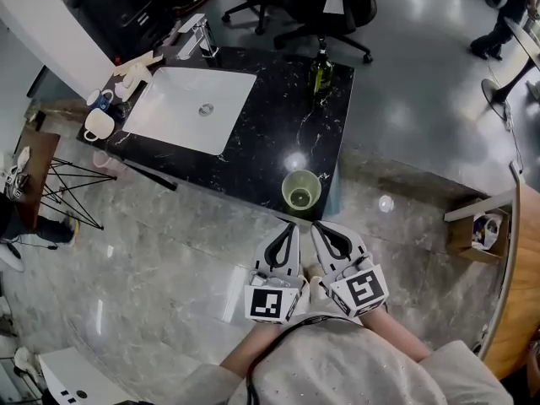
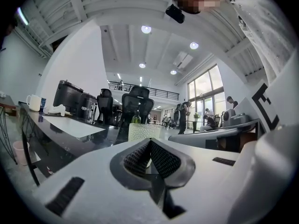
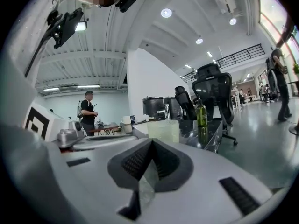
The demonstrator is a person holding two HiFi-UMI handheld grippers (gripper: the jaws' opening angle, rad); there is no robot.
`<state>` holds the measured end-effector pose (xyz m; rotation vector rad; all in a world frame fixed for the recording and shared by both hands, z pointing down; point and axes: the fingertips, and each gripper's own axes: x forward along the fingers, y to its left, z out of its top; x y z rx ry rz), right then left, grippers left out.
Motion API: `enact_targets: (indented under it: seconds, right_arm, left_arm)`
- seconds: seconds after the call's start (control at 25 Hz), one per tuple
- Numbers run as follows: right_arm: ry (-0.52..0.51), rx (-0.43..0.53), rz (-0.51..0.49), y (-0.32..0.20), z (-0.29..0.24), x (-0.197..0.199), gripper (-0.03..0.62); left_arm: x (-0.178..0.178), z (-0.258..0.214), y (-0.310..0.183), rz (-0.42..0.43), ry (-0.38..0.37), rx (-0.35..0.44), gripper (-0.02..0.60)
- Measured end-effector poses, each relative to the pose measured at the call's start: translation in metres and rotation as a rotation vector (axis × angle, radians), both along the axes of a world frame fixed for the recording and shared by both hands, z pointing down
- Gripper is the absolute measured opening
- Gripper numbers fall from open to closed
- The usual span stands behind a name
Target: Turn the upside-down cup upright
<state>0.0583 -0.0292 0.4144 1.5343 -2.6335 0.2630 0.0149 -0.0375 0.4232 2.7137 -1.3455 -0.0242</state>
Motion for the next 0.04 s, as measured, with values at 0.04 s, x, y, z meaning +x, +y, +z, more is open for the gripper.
enact_targets:
  seconds: [0.04]
  right_arm:
    - [0.004, 0.005, -0.006, -0.0005, -0.0006, -0.0013, 0.006]
  left_arm:
    - [-0.0004, 0.0004, -0.0006, -0.005, 0.002, 0.001, 0.005]
